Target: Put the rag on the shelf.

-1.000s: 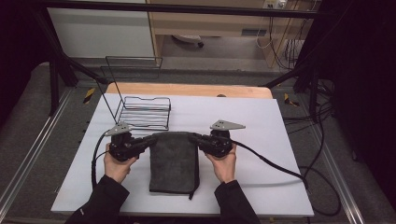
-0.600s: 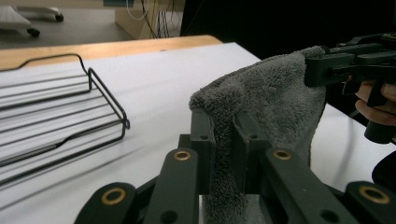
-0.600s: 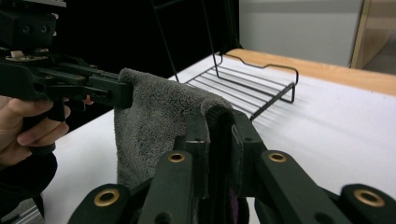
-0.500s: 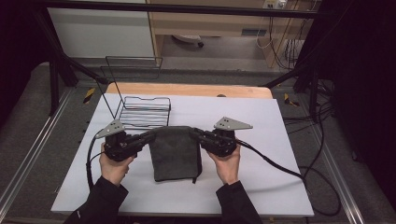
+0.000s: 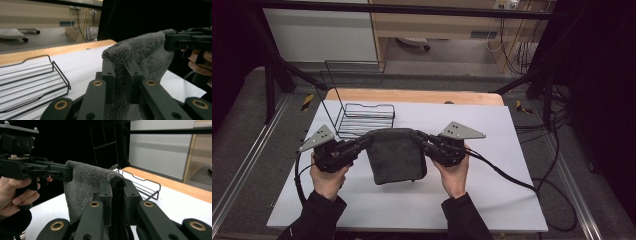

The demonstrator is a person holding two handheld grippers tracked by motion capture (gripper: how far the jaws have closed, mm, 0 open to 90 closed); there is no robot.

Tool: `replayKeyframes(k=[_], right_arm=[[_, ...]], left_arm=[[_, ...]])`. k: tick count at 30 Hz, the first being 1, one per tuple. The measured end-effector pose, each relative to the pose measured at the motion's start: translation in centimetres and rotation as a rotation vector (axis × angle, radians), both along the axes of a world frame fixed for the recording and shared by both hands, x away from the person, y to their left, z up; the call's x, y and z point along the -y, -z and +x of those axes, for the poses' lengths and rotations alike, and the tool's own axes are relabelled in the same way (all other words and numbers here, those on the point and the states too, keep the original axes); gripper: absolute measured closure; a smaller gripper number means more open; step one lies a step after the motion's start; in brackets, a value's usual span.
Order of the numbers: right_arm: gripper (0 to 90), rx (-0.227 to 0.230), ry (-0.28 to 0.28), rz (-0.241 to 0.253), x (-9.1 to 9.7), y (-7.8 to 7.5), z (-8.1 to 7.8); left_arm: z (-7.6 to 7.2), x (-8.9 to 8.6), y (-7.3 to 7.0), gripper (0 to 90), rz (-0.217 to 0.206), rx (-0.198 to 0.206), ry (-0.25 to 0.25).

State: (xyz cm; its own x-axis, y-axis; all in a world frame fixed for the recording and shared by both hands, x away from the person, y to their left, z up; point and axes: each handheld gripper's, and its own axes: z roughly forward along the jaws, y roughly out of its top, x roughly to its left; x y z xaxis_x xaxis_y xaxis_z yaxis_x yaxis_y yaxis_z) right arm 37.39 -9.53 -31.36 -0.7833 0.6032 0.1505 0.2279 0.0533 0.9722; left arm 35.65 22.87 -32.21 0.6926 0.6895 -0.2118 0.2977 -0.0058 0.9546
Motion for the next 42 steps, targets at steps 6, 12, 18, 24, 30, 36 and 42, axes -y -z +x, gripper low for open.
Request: replayKeyframes(k=[6, 12, 18, 24, 30, 36, 42], right_arm=[[80.6, 0.039, -0.003, 0.017, -0.8, -1.1, -0.2], [80.6, 0.076, 0.001, 0.024, -1.6, -2.2, -0.4], [80.6, 0.093, 0.004, 0.043, -2.0, -2.9, -0.5], [80.6, 0.119, 0.007, 0.069, -2.5, -3.8, -0.5], [80.6, 0.146, 0.013, 0.094, -3.1, -5.0, -0.4], [80.7, 0.168, 0.010, 0.103, -4.0, -6.1, -0.2], [80.7, 0.191, 0.014, 0.112, -5.1, -7.3, 0.1]], left_arm=[[-0.6, -0.7, -1.0, 80.1, -0.031, 0.040, -0.022], [-0.9, -1.4, -1.8, 80.1, -0.054, 0.068, -0.037], [-1.1, -1.7, -2.5, 80.2, -0.072, 0.099, -0.053], [-1.1, -2.0, -3.4, 80.2, -0.095, 0.131, -0.068], [-1.1, -2.4, -4.2, 80.2, -0.129, 0.159, -0.081], [-0.8, -3.3, -5.2, 80.2, -0.154, 0.183, -0.102], [-0.5, -4.0, -6.3, 80.3, -0.179, 0.207, -0.122]])
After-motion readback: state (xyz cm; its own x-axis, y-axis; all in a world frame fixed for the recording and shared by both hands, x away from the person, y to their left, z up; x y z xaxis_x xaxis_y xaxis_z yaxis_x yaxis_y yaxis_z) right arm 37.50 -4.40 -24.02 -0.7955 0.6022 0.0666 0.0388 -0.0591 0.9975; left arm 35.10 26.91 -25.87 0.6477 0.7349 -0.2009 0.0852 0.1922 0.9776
